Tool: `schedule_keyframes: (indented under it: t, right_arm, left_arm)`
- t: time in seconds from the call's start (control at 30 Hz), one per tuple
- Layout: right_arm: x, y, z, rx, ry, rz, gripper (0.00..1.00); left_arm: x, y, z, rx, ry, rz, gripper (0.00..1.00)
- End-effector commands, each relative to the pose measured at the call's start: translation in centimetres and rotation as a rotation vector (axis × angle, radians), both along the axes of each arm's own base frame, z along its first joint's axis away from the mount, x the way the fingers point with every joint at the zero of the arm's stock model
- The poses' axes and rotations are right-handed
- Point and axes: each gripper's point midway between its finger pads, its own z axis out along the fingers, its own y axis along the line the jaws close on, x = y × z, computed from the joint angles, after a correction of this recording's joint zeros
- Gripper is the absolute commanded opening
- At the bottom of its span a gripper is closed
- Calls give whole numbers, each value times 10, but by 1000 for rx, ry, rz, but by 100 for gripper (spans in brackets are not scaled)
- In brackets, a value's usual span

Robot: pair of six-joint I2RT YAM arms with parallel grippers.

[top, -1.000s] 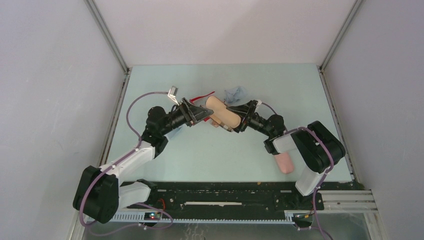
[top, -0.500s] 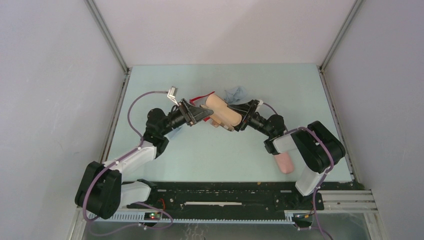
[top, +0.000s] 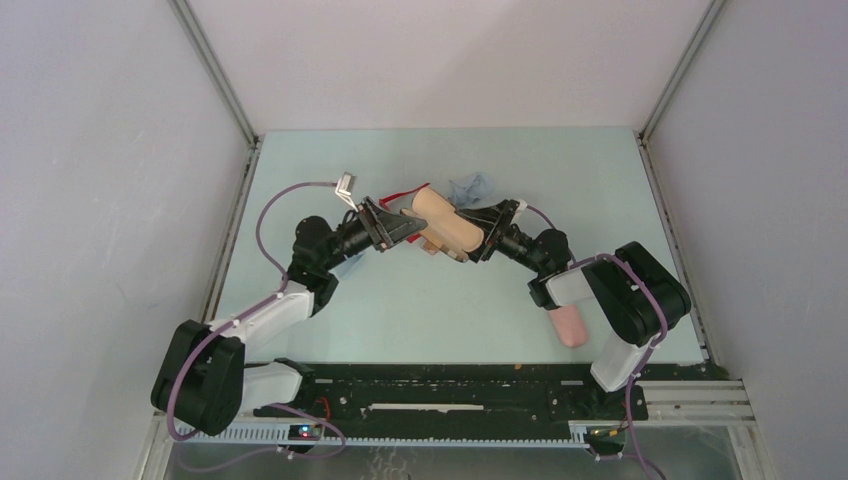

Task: Organize the sunglasses
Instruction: Open the sunglasses case at the center of the board.

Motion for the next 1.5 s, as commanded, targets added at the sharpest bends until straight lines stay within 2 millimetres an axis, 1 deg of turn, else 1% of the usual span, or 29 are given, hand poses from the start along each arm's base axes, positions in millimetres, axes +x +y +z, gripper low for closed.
schedule_keyframes:
  t: [0.0, 0.1, 0.2, 0.5, 0.63, 0.67, 0.7, 0.73, 0.9, 0.97, 1.03, 1.1, 1.13, 1.17, 1.27, 1.37, 1.47]
  right_arm:
    - [-18, 2, 17, 57, 26, 92, 60]
    - [-19, 1, 19, 55, 14, 91, 69]
    - [-20, 0, 19, 52, 4, 94, 74]
    - [-21, -4, 23, 39, -39, 88, 79]
    - [-24, -7, 21, 6, -101, 98, 82]
    - [-25, -7, 19, -13, -116, 103, 85]
    - [-26, -7, 15, -37, -126, 109, 94]
    - [-27, -8, 11, -64, -142, 112, 99]
    - [-26, -15, -4, -230, -213, 101, 100]
    - [-25, -19, -8, -306, -241, 92, 99]
    - [-28, -21, -12, -417, -277, 98, 99]
    - [-30, -23, -20, -591, -330, 90, 99]
    - [-29, -25, -21, -689, -369, 71, 99]
    - [-31, -26, -17, -791, -443, 65, 99]
    - [-32, -37, -19, -988, -490, 15, 100]
    - [-35, -44, -19, -1098, -517, -23, 100]
    - [-40, -46, -15, -1165, -553, -61, 100]
  left_arm:
    - [-4, -2, 3, -1, -47, -18, 0]
    - [-4, -2, 2, 2, -42, -15, 0]
    - [-2, -1, 1, 3, -36, -7, 0]
    - [0, 0, -3, 17, -20, 6, 0]
    - [1, -1, -6, 37, 1, 6, 0]
    - [1, -1, -6, 44, 5, 1, 0]
    - [1, -1, -7, 51, 9, -2, 0]
    - [1, -2, -8, 62, 16, -4, 0]
    - [1, -3, -18, 142, 51, -27, 0]
    - [1, -3, -17, 156, 55, -28, 0]
    - [0, -2, -18, 174, 67, -26, 0]
    - [1, -1, -18, 191, 77, -19, 0]
    - [1, 0, -18, 200, 83, -13, 0]
    - [1, 1, -18, 211, 92, -6, 0]
    - [4, 5, -19, 246, 126, 25, 0]
    - [7, 11, -20, 275, 163, 71, 0]
    - [11, 17, -24, 300, 217, 119, 0]
